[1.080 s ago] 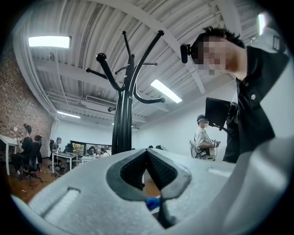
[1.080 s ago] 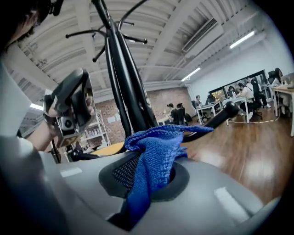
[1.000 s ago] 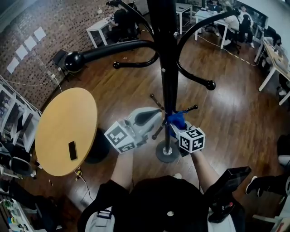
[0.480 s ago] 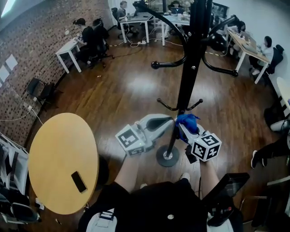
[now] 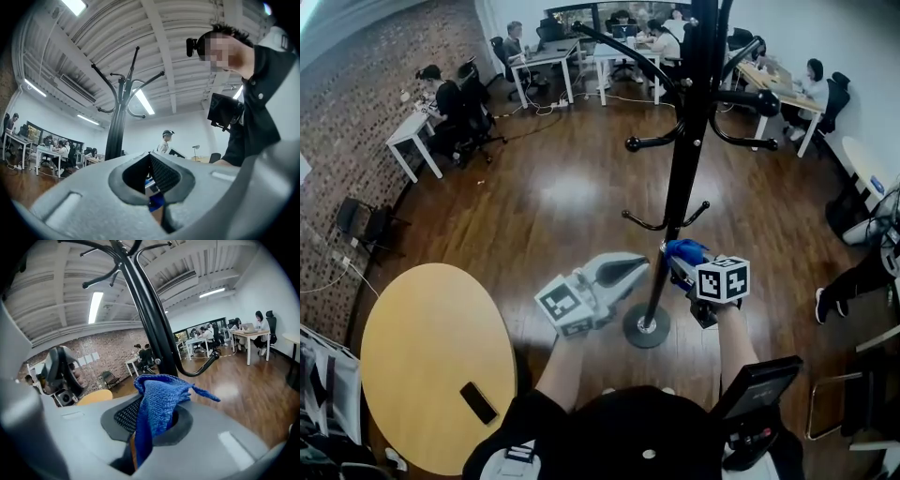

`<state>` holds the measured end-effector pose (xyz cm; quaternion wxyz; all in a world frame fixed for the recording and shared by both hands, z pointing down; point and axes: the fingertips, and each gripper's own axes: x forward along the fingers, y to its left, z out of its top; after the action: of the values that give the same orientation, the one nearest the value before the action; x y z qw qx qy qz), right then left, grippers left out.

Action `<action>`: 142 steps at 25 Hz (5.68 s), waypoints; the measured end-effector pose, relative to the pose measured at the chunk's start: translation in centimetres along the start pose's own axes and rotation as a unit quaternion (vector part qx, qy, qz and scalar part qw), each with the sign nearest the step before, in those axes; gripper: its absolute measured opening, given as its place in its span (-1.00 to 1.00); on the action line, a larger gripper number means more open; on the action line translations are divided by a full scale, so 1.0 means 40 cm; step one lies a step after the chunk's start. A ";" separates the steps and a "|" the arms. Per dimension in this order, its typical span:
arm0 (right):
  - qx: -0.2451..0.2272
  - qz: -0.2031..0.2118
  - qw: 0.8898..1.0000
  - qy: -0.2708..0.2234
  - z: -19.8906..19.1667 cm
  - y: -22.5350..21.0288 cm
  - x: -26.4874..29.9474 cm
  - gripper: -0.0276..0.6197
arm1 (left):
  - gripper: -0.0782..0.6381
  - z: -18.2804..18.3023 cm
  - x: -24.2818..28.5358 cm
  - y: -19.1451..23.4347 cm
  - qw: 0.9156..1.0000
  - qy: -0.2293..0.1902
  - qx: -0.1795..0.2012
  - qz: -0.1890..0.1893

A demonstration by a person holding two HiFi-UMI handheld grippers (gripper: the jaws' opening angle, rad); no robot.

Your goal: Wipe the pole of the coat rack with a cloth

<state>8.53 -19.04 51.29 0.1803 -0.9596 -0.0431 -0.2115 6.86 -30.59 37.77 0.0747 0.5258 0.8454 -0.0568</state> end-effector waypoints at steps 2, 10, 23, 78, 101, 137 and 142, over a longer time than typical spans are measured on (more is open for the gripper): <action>-0.030 -0.015 0.999 -0.020 0.030 -0.020 0.010 -0.79 | -0.79 0.007 0.007 -0.002 1.000 -0.001 0.005 0.000; -0.124 0.030 0.975 -0.184 0.361 0.107 -0.095 -0.79 | -0.79 0.064 0.007 0.011 0.999 -0.014 0.032 0.013; -0.292 0.059 0.871 -0.390 0.778 0.458 -0.494 -0.79 | -0.79 0.134 -0.006 0.024 0.998 -0.028 0.060 0.019; -0.134 0.014 0.965 -0.225 0.384 0.072 -0.128 -0.79 | -0.79 0.065 0.024 0.047 0.999 -0.012 0.033 0.022; -0.352 0.003 0.767 -0.536 0.772 0.541 -0.656 -0.77 | -0.79 0.127 -0.008 0.032 0.998 -0.024 0.061 0.025; 0.031 0.045 0.998 0.019 -0.005 0.037 -0.028 -0.80 | -0.79 0.046 0.031 0.029 1.000 -0.012 0.023 0.014; -0.052 -0.053 0.995 -0.066 0.060 -0.042 0.041 -0.80 | -0.79 0.045 0.023 0.036 0.999 -0.012 0.023 0.019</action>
<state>10.68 -16.59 50.50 0.1151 -0.9760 -0.0945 -0.1587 7.86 -29.46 35.81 0.0741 0.5426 0.8328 -0.0814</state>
